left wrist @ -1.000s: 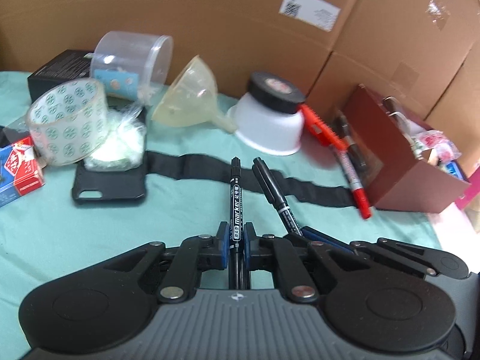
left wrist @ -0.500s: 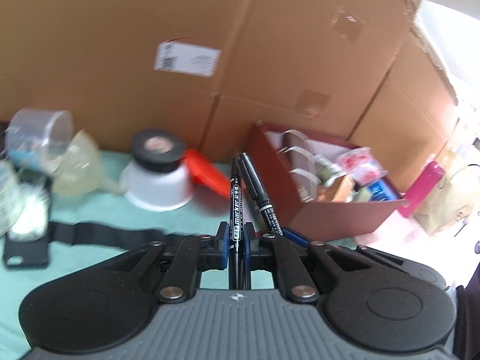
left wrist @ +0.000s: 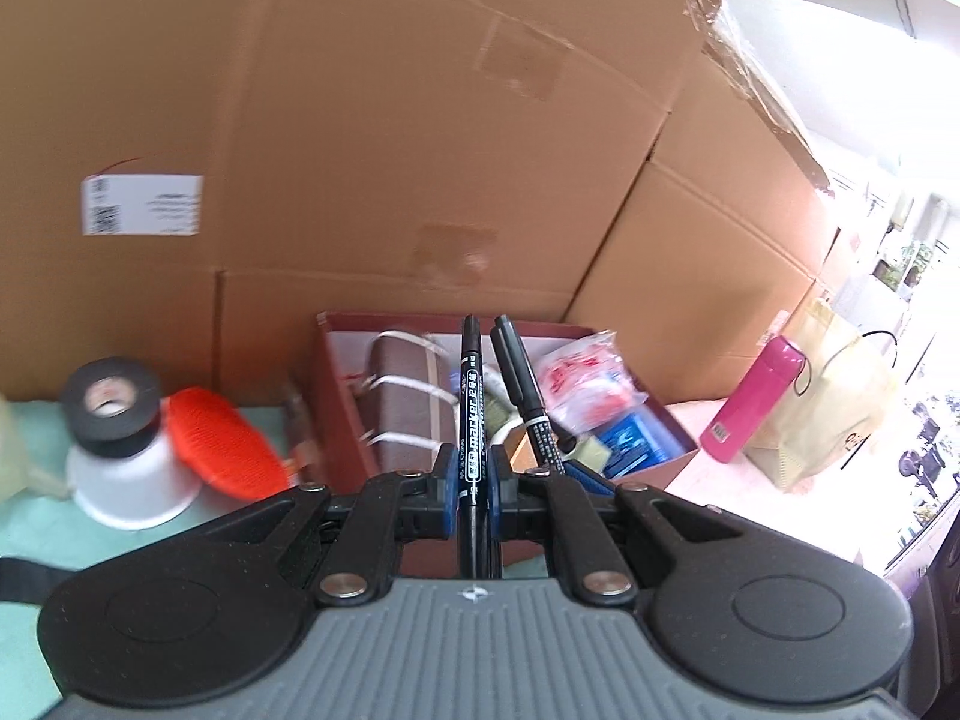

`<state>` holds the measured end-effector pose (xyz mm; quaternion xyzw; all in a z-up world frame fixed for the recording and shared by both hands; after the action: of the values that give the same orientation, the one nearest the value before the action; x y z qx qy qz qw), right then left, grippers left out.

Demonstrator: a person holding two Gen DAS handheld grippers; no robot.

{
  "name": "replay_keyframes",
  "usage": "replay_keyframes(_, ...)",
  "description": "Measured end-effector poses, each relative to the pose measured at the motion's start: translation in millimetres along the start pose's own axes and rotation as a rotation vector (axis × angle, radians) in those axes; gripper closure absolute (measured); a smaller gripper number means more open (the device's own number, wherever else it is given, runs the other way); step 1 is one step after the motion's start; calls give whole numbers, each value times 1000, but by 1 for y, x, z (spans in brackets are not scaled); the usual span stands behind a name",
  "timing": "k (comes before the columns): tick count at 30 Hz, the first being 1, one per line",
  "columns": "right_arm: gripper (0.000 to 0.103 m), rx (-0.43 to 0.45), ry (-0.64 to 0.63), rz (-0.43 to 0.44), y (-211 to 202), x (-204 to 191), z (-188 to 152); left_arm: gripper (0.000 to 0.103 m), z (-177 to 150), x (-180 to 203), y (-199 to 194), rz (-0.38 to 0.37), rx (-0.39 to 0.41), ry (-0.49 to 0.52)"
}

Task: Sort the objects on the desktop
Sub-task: 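Carry the black markers with the right gripper over the maroon box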

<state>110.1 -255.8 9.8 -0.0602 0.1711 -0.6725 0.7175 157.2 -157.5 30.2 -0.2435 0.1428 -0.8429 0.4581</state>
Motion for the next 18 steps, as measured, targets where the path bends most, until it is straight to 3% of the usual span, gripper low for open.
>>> replay_keyframes(18,96,6,-23,-88,49,72,20,95,20,15,90,-16,-28,5)
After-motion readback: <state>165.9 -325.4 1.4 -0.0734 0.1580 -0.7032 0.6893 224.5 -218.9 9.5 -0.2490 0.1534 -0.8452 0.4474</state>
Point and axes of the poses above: each gripper's, at about its wrist camera, not at the fingertips, and y roughly the way its jaws point, x to its right, z to its top, the point moved 6 cm from there along y, roughly the way its jaws point, and after that the axes turned 5 degrees about y, right-handed, at the moved point
